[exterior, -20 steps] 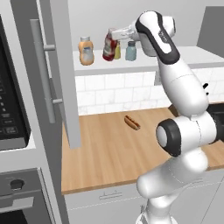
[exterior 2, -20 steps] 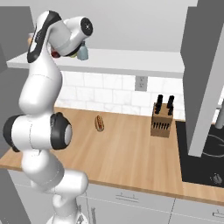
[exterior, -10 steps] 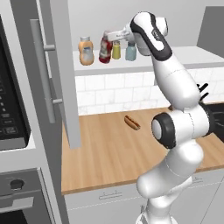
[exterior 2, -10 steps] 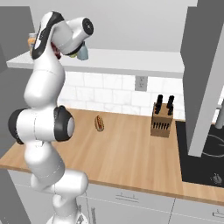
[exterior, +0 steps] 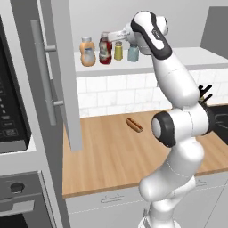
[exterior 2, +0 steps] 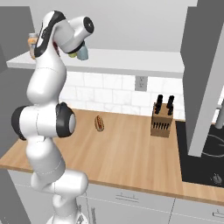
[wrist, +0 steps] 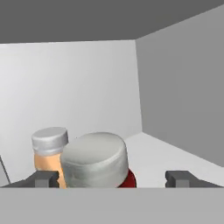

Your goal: Put the shaker and condiment bottle from the counter next to their counterparts in the cabinet.

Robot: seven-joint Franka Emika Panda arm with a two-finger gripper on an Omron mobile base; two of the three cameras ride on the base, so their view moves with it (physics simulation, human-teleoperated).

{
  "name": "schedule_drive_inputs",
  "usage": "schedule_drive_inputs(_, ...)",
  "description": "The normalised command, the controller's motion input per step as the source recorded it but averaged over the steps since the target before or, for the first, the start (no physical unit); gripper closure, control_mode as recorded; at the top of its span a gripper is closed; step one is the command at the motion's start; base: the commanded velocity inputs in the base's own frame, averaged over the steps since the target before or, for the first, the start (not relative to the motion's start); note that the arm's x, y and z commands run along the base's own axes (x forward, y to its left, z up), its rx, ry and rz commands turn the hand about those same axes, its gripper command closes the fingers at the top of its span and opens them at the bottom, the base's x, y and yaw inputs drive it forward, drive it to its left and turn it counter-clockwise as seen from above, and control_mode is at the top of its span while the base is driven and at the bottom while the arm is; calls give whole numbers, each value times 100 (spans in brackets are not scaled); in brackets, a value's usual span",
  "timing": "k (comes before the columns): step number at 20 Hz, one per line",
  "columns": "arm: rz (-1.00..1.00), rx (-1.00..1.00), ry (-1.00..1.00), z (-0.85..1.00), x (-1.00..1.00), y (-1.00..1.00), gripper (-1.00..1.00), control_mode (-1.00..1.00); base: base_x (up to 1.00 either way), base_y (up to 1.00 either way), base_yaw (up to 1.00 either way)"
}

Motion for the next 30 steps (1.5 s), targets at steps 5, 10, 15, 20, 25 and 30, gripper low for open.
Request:
schedule_drive_inputs(5, 2, -5, 0, -6, -8, 1, -100, -100, 0, 0, 0)
schedule_drive_inputs(10, 3, -10, 0, -2, -46, 0, -100, -100, 0, 0, 0)
schedule_drive_inputs(15, 1, -11, -1, -7, -65, 0, -100, -100, 0, 0, 0)
schedule_drive_inputs(20, 0, -8, -2, -19, -86, 0, -100, -100, 0, 0, 0)
schedule_drive_inputs(25, 0, -7, -9, -17, -100, 0, -100, -100, 0, 0, 0)
schedule_drive_inputs(30, 0, -5, -25, -29, -100, 0, -100, -100, 0, 0, 0)
